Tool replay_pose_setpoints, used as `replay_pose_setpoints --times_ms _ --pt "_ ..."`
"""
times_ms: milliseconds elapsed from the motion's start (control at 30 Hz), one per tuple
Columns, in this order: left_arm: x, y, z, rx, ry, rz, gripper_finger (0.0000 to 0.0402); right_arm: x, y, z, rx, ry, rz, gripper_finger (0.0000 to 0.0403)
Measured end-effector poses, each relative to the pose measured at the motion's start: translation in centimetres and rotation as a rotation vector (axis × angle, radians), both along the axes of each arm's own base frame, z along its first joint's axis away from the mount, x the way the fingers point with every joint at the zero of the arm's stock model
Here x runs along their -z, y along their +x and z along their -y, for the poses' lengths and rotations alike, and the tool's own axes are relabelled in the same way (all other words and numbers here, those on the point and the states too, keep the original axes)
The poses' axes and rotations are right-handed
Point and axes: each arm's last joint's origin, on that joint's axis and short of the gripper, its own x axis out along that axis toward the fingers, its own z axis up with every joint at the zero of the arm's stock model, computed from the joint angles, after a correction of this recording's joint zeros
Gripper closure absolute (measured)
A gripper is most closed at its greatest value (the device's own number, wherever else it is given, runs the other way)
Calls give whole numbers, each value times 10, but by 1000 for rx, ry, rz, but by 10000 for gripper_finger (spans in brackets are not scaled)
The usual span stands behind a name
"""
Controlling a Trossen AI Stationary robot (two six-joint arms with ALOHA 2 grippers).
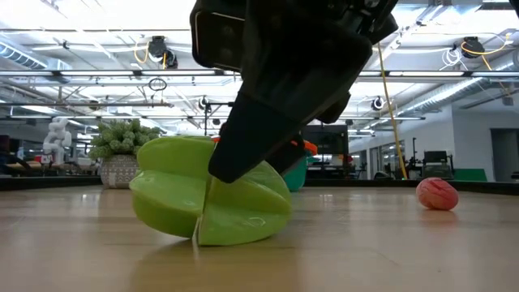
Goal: Pick and placing Produce into tupperware
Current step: Put the green starfruit into the blue basket
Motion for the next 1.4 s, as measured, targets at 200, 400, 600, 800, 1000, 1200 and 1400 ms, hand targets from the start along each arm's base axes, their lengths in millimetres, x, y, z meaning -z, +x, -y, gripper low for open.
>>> replay_pose_setpoints --times_ms 200,400,600,800,1000,1200,1400 --pt "0 0 0 0 0 0 52 0 0 0 1 0 0 151" --pt "0 0 0 0 0 0 53 0 0 0 2 1 0 154" --pt "0 0 0 0 0 0 53 0 0 0 1 0 1 180" --pt "0 0 0 1 0 0 52 0 1 0 2 2 1 193" --pt "0 0 0 1 0 0 52 0 0 1 2 1 -1 193" --pt "0 0 0 0 0 0 53 0 0 3 8 -2 -13 207" --pt "0 0 0 1 0 0 53 0 4 12 33 0 -14 236"
